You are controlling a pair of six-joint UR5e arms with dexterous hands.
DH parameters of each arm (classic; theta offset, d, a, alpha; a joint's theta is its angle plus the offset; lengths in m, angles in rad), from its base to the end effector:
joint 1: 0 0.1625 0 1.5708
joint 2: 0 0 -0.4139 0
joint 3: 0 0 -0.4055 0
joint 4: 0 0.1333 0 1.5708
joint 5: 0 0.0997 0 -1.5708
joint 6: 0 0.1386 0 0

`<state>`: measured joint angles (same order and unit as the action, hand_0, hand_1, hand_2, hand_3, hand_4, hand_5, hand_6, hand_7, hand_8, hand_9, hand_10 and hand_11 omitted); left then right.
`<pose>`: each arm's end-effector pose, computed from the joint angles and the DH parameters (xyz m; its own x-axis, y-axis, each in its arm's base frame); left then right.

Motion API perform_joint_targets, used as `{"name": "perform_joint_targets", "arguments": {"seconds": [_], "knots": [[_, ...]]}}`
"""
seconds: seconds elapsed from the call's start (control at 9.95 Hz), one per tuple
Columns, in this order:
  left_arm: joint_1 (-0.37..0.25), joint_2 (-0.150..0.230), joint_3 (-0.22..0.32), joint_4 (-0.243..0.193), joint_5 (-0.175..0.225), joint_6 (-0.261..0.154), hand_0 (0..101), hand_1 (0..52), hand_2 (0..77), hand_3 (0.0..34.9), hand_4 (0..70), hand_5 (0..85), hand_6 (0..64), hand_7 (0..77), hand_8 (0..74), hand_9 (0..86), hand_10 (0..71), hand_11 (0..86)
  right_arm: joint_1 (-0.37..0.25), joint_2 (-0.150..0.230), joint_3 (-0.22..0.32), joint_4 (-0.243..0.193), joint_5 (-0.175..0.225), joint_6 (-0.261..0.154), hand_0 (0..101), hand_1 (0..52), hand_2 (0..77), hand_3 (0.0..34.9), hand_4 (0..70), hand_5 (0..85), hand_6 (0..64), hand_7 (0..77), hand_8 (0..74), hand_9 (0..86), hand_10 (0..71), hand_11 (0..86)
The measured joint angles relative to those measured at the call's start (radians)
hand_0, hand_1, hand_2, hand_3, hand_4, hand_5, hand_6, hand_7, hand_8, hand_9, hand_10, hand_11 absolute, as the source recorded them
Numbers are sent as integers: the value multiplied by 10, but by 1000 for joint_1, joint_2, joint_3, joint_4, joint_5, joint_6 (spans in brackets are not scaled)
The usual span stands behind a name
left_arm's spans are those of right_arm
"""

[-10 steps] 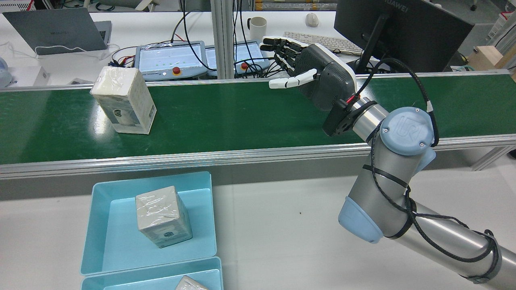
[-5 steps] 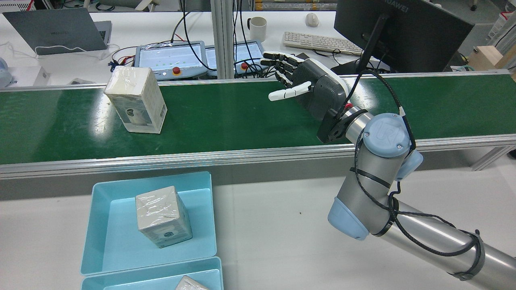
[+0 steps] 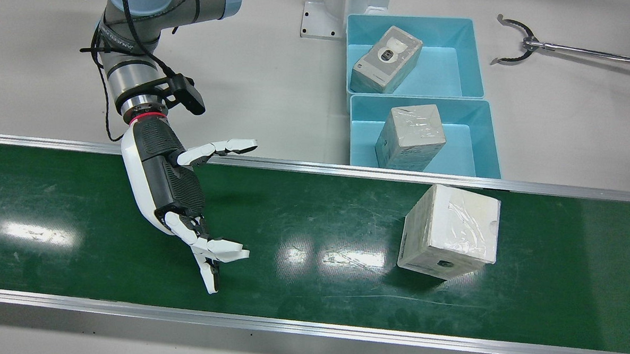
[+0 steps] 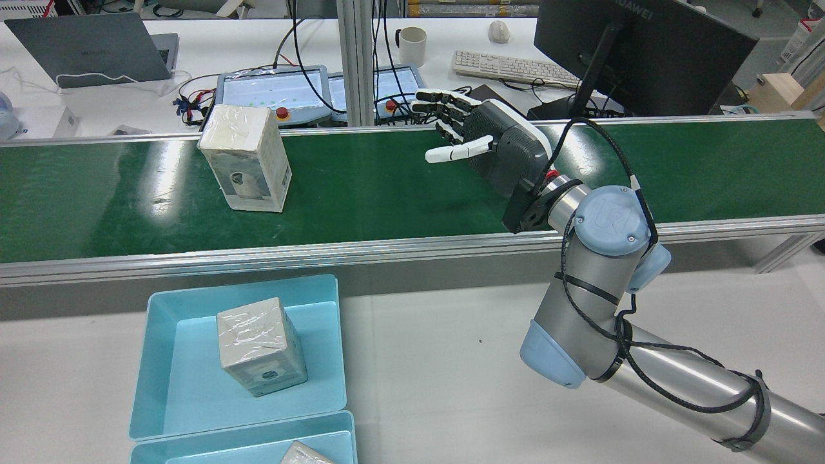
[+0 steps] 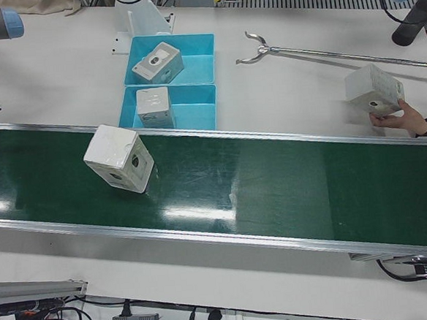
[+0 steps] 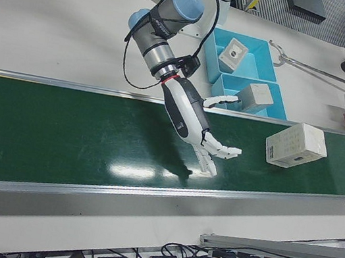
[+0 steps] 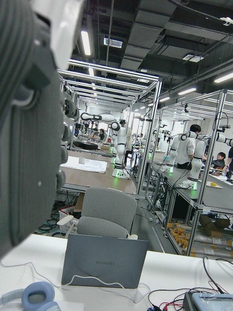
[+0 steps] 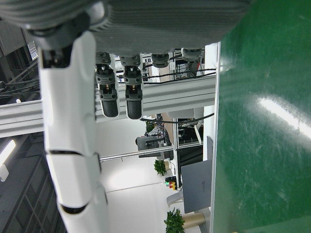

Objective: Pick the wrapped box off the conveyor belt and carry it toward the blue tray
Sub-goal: 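Hold the right hand open as the wrapped box arrives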

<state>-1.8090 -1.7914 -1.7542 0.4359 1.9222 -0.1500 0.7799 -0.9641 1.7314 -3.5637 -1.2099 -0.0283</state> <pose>-0.2225 -0.5534 0.5108 -0.9813 -0.1069 0.1602 -0.1559 -0.0475 -0.9866 -0.3579 -0.6103 0.2710 -0.9006 0.4246 -0.0928 0.2152 0.2501 -0.9440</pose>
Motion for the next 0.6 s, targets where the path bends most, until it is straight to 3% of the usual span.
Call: {"name": "perform_joint_targets", "arguments": {"seconds": [0.4, 0.6], "knots": [[0, 0, 0, 0, 0, 0, 0, 0, 11, 0, 0, 11, 0, 5, 5, 0, 0, 5, -4, 0, -2, -1, 1, -1, 505, 175, 125, 76, 180, 207, 87, 235, 5, 44, 0, 16], [0, 0, 0, 0, 0, 0, 0, 0, 11, 0, 0, 5, 0, 5, 5, 0, 0, 0, -4, 0, 4, -36, 0, -2, 510, 175, 136, 76, 180, 207, 87, 245, 5, 38, 0, 16]]}}
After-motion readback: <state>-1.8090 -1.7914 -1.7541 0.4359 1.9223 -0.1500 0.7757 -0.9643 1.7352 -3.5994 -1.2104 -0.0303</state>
